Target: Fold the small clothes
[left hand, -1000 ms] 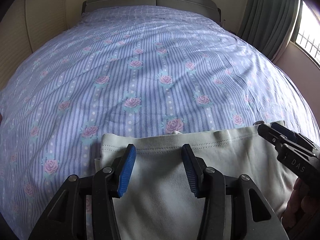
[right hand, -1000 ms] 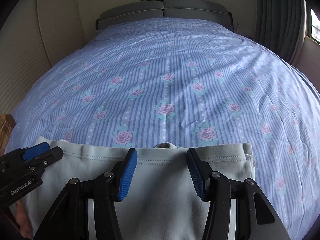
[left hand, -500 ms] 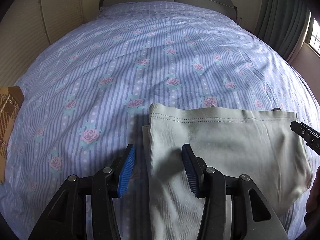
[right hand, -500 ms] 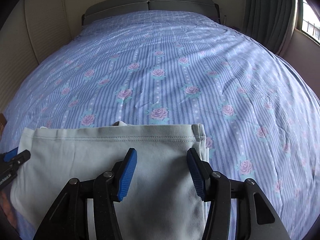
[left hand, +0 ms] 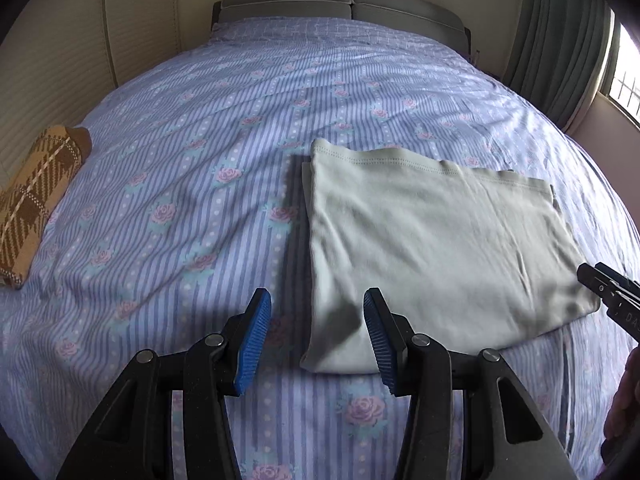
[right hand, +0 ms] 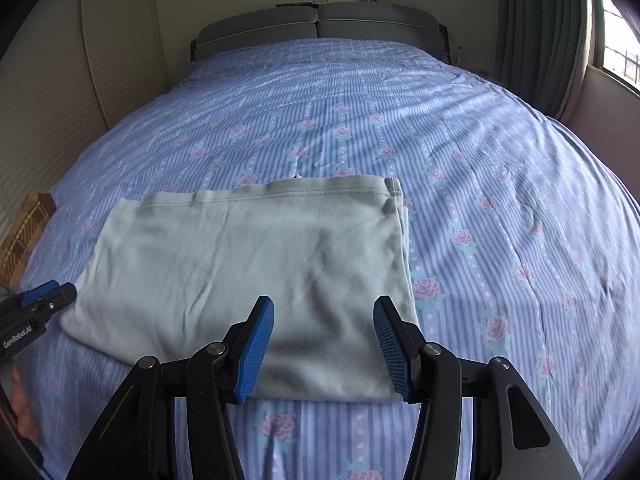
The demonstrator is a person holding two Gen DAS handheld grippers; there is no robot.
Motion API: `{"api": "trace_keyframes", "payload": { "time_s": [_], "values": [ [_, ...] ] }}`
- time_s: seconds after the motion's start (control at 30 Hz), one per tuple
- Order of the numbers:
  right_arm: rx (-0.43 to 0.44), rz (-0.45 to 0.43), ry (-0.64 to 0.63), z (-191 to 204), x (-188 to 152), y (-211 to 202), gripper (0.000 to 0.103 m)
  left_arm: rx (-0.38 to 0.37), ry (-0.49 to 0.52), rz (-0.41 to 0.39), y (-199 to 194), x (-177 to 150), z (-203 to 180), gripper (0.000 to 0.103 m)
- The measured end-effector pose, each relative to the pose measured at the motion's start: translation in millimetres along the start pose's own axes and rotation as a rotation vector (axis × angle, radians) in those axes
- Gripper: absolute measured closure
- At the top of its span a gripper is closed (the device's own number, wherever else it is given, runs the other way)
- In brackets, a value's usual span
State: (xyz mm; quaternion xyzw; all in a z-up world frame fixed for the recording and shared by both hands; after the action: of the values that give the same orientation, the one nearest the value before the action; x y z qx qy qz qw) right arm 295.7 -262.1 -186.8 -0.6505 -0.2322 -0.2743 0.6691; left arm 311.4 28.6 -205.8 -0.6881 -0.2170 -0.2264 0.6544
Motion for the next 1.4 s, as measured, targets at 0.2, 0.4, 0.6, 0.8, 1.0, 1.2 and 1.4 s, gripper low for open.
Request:
{"api": "trace_keyframes", "payload": {
  "time_s": [0.2, 0.4, 0.6, 0.8, 1.0, 1.2, 1.4],
  "values": [
    [-0.048, 0.062, 0.011, -21, -27, 13, 0.050, 0.049, -0.022, 0.010, 11, -20, 11, 0.053],
    [-0.087, 0.070, -0.018, -23, -36, 18, 0.045, 0.094, -0.002, -0.017, 10, -26, 9, 0.051],
    [-0.031, 0.095, 0.061, -39, -36, 17, 0.037, 0.107, -0.015, -0.026, -1, -24, 9, 0.047],
    [0.075, -0.004, 0.080, -47, -9, -1, 0.037, 0.087, -0.030, -0.124, -33, 8, -4, 0.047],
    [0.177, 0.010, 0.102, -57, 29, 24, 0.037, 0.012, -0.039, -0.145, -26, 45, -34, 0.047],
    [0.237, 0.042, 0.155, -78, 48, 57, 0.052, -0.028, 0.004, -0.147, -6, 60, -68, 0.047],
    [0.246, 0.068, 0.137, -82, 47, 80, 0.058, -0.029, 0.034, -0.160, 7, 64, -77, 0.047]
  ]
}}
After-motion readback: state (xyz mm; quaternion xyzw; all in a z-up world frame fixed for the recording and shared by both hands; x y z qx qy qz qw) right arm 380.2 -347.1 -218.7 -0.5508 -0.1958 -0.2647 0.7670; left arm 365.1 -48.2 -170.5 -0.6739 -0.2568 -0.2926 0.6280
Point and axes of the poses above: each gripper's, at about its wrist camera, not at the fingertips, and y roughly the way its jaws point, z to its left, x to its top, the point moved 2 cm from there along y, roughly the way its jaws point
